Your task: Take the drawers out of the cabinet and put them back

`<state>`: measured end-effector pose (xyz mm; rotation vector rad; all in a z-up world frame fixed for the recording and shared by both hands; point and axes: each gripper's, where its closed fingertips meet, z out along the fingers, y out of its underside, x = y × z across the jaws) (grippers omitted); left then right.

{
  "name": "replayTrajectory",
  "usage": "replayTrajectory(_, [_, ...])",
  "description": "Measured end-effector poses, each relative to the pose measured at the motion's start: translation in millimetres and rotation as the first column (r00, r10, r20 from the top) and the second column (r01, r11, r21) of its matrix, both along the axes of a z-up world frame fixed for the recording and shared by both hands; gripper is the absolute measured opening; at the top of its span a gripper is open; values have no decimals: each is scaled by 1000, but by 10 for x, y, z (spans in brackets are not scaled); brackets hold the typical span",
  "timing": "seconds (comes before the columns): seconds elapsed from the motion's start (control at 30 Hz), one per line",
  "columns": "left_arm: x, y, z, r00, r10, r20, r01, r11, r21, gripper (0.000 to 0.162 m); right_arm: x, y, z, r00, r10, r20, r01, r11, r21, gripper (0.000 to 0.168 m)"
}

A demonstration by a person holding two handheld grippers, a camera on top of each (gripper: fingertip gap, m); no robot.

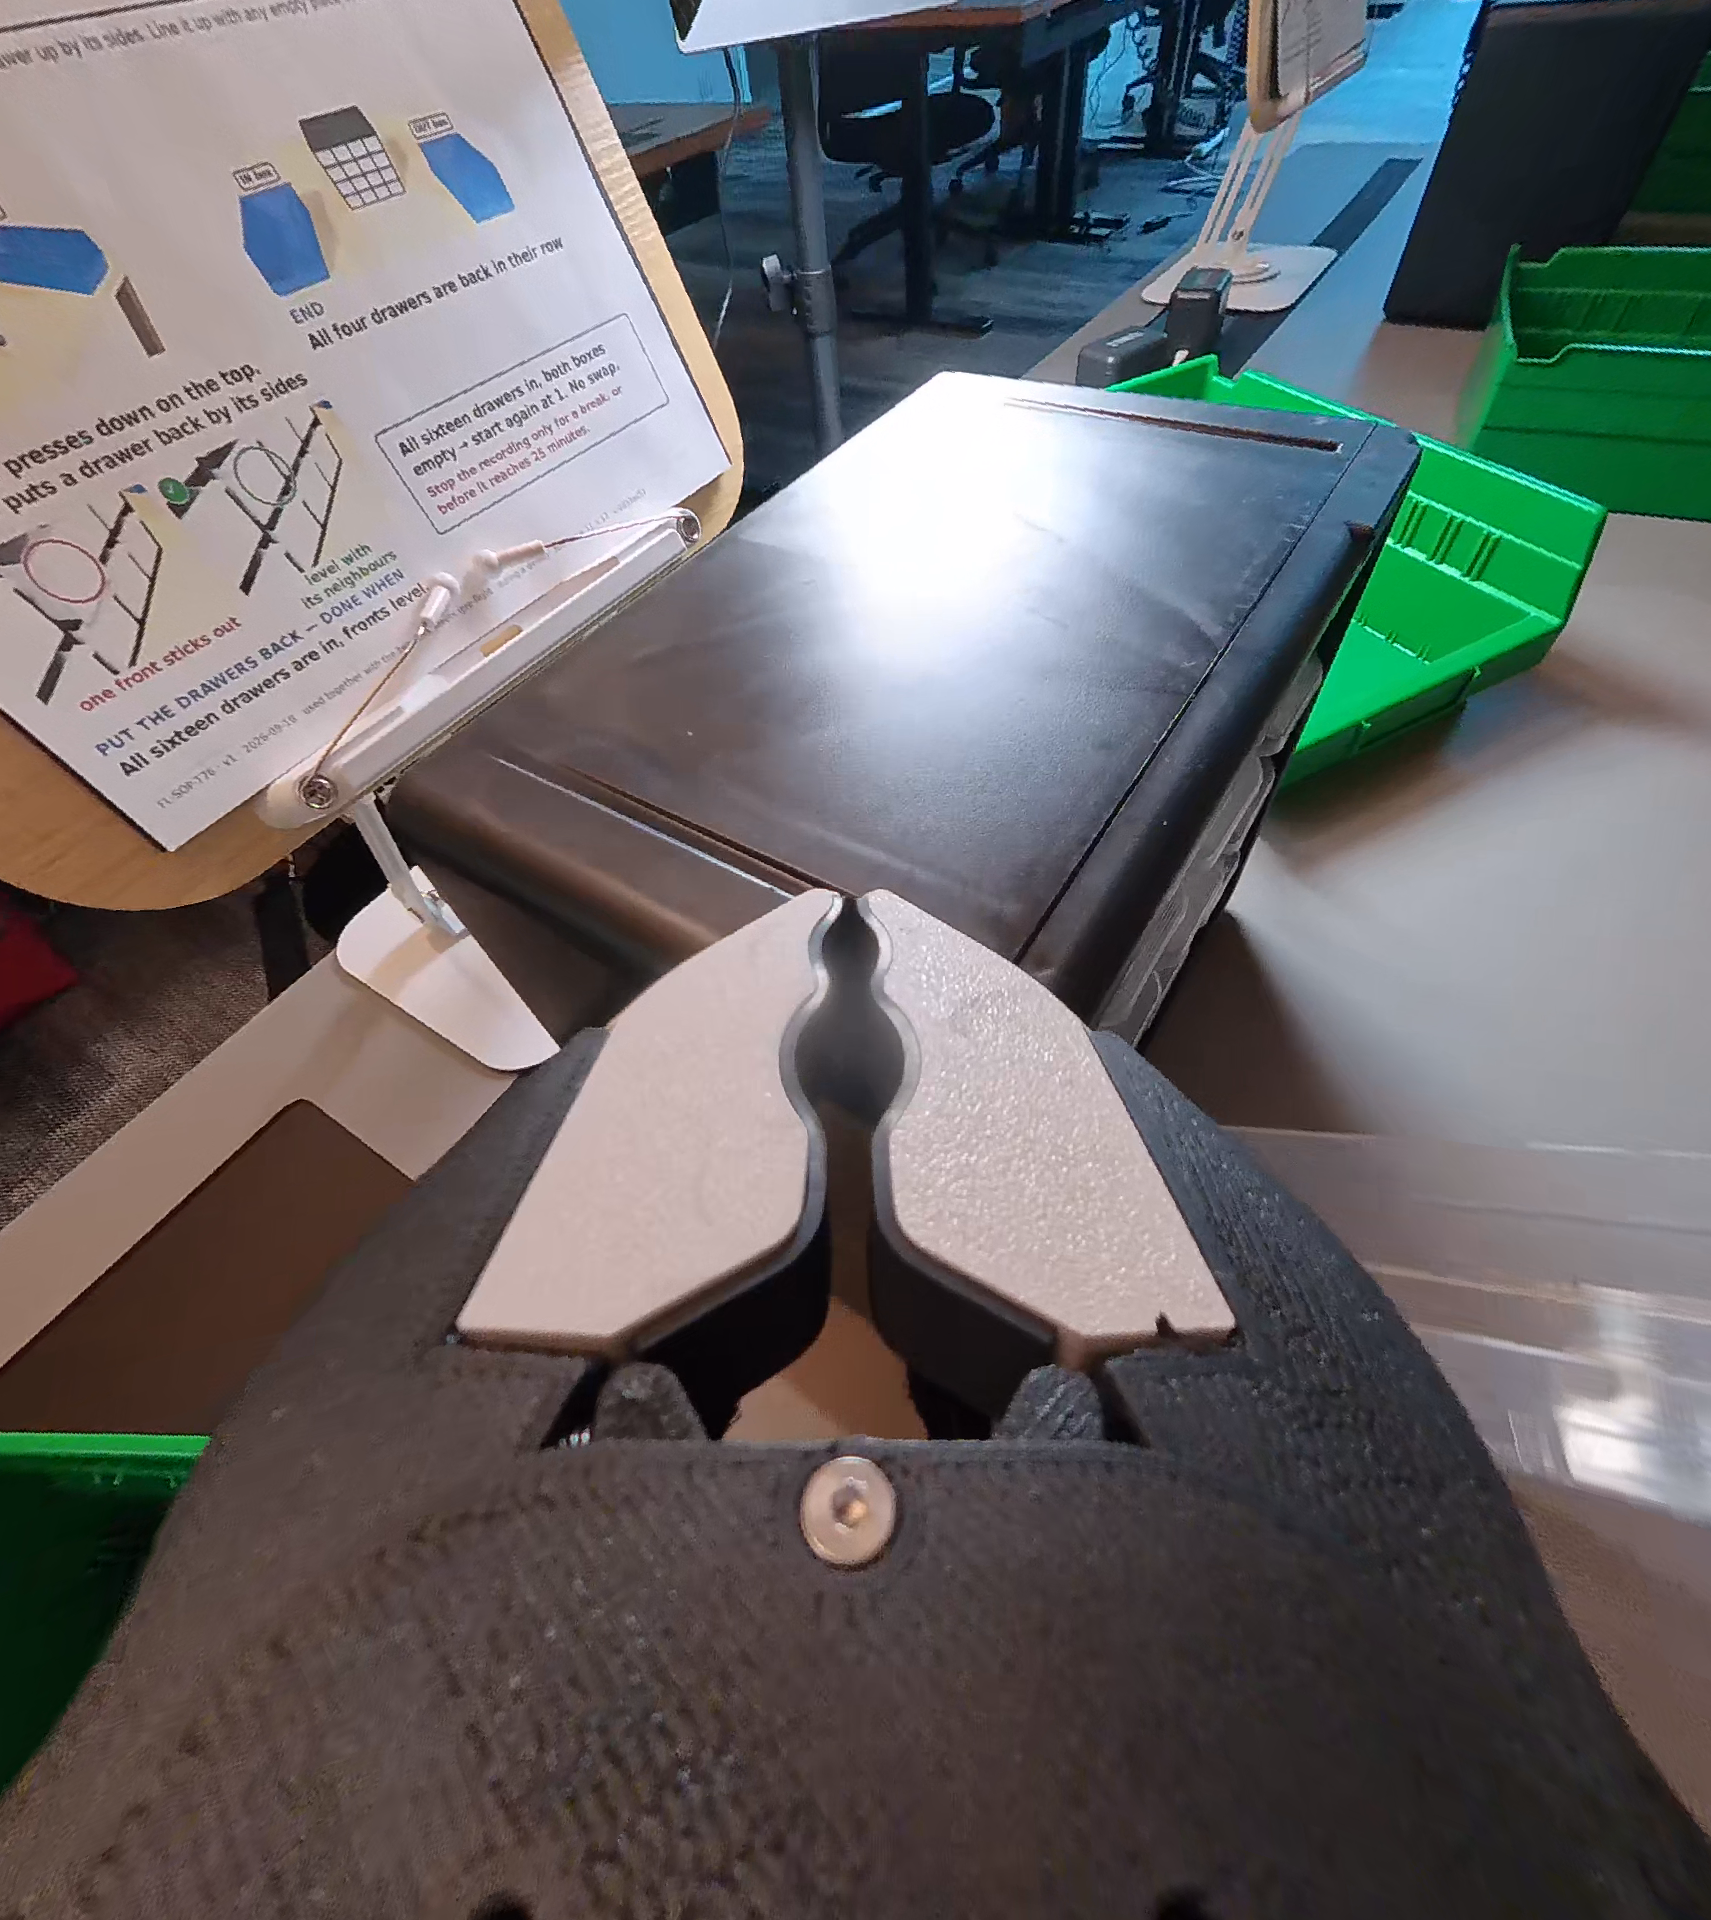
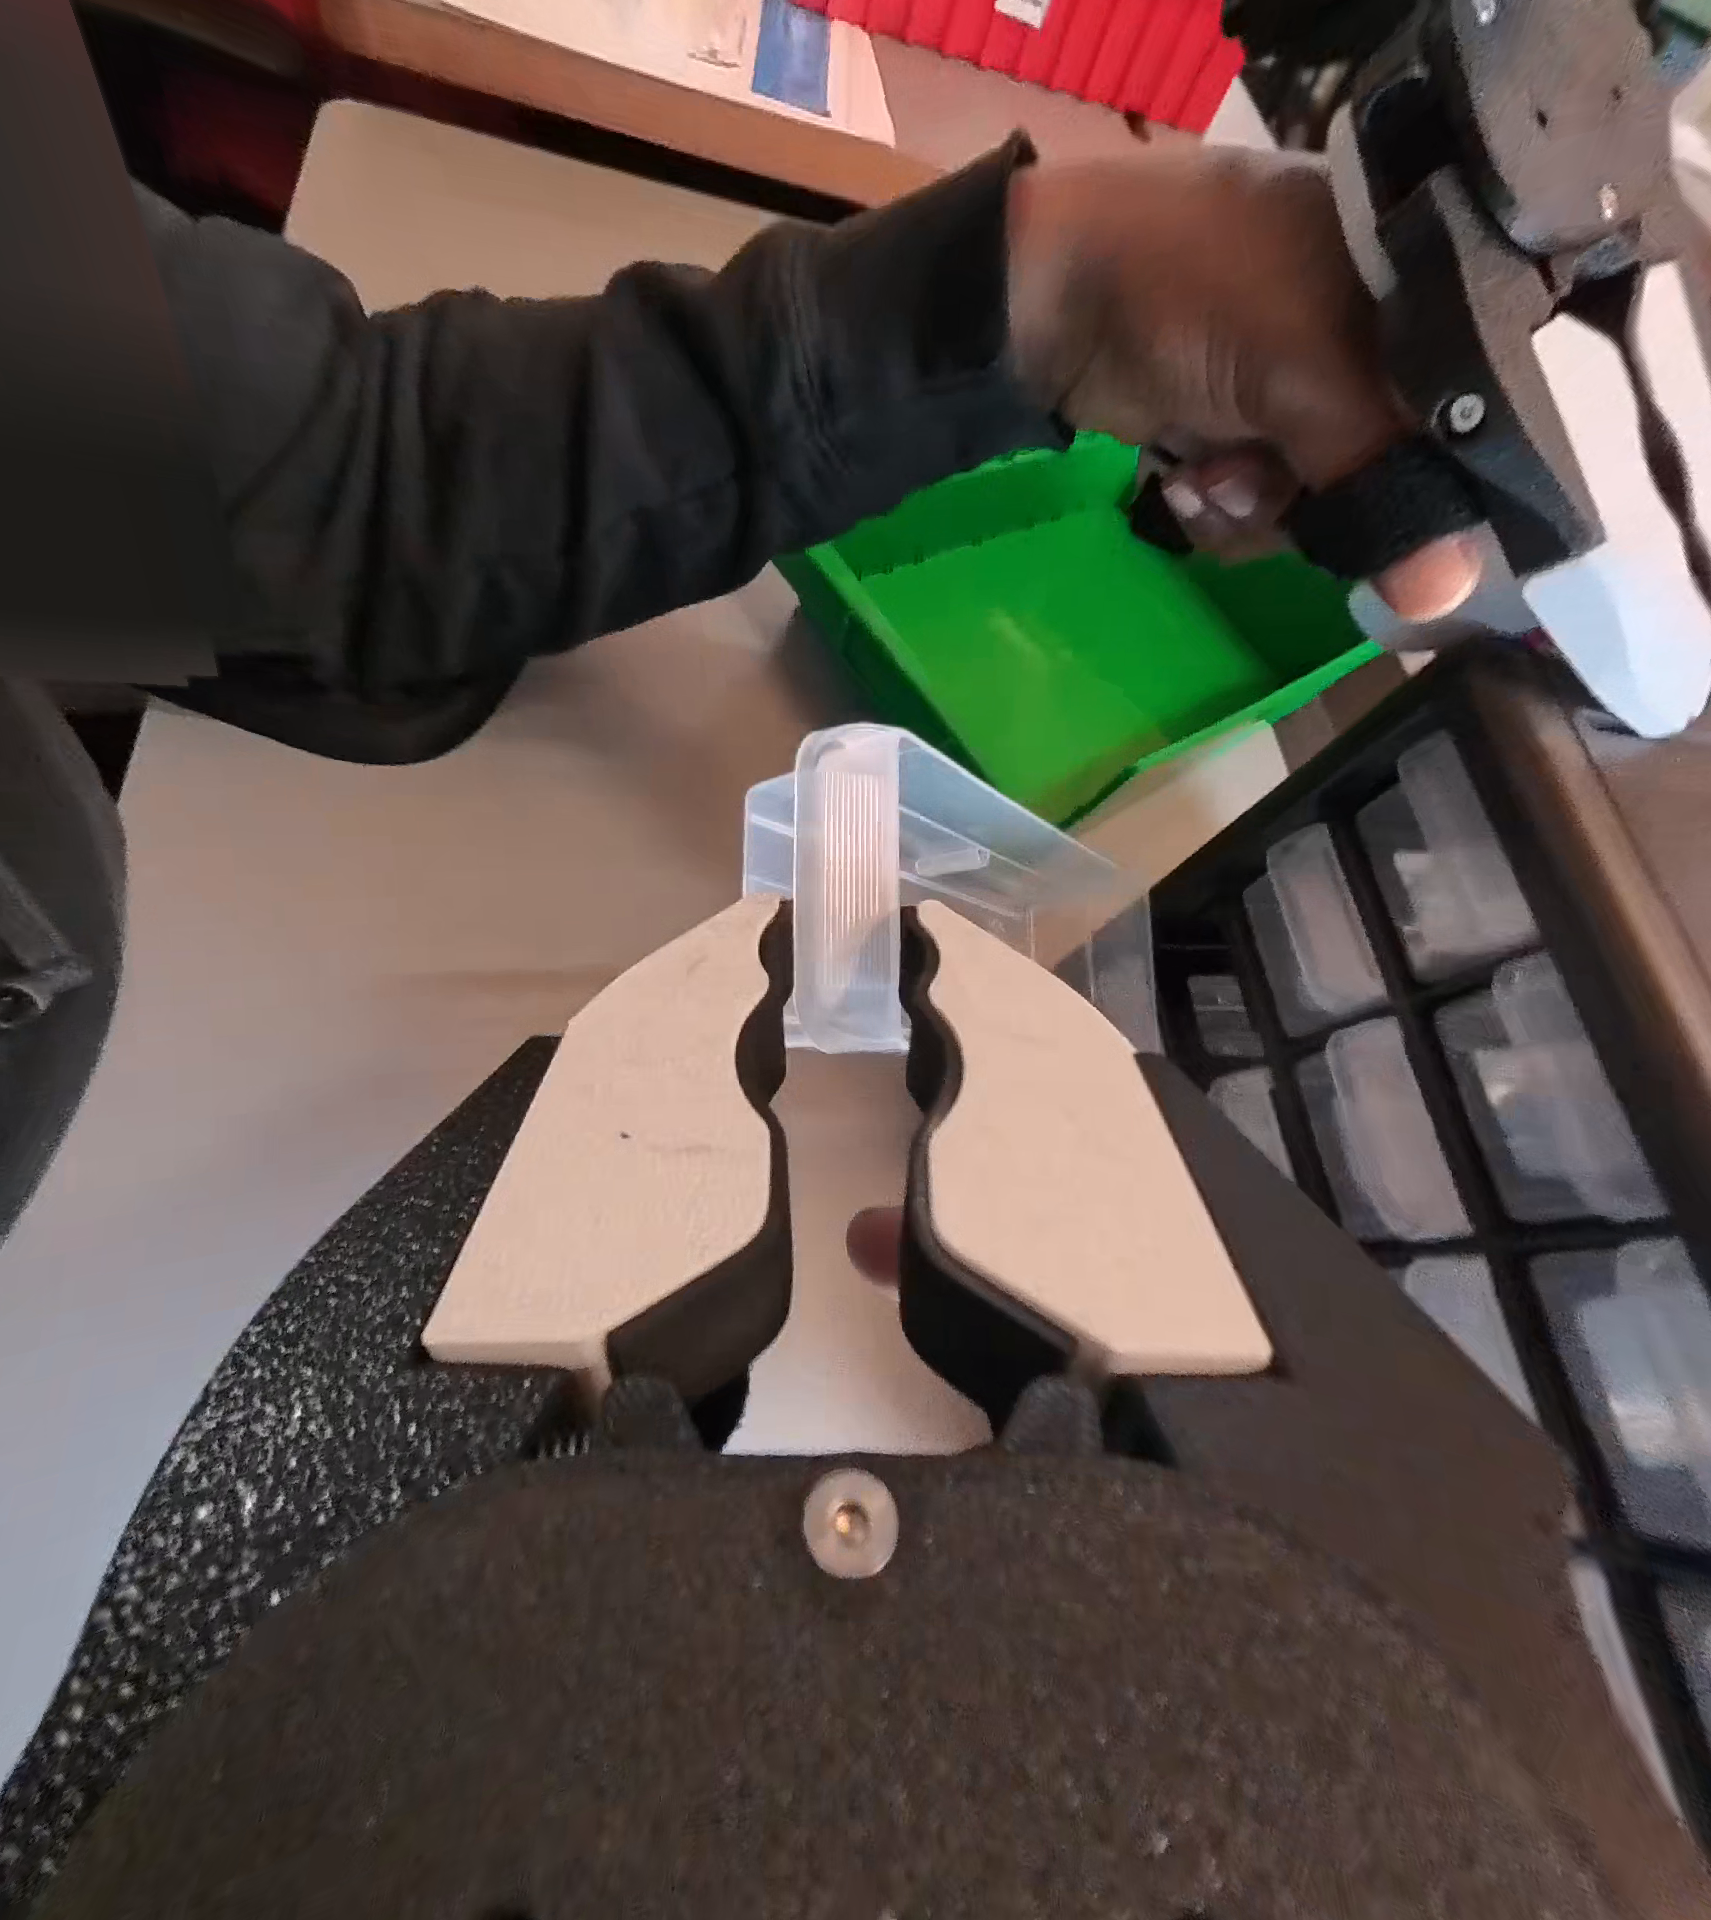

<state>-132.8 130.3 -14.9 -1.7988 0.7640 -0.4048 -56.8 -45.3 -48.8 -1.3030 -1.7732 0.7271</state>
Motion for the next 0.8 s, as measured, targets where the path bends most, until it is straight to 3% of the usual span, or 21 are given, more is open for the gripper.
replayTrajectory(0.2, [-3,-2,1,1000,2,23,-2,1000,-4,0,500,-86,-9,976,-136,-168,139,990,6,19])
replayTrajectory(0.4, [-3,-3,3,999,0,45,0,1000,-10,0,1307,27,271,921,-300,-248,329,940,85,19])
replayTrajectory(0.57, [-4,-4,3,999,3,50,-3,1000,-8,0,1930,526,470,862,-466,-196,506,797,329,9])
replayTrajectory(0.8, [-8,-7,4,999,9,52,-9,1000,-2,1,2379,1516,192,797,-604,-1,539,710,454,4])
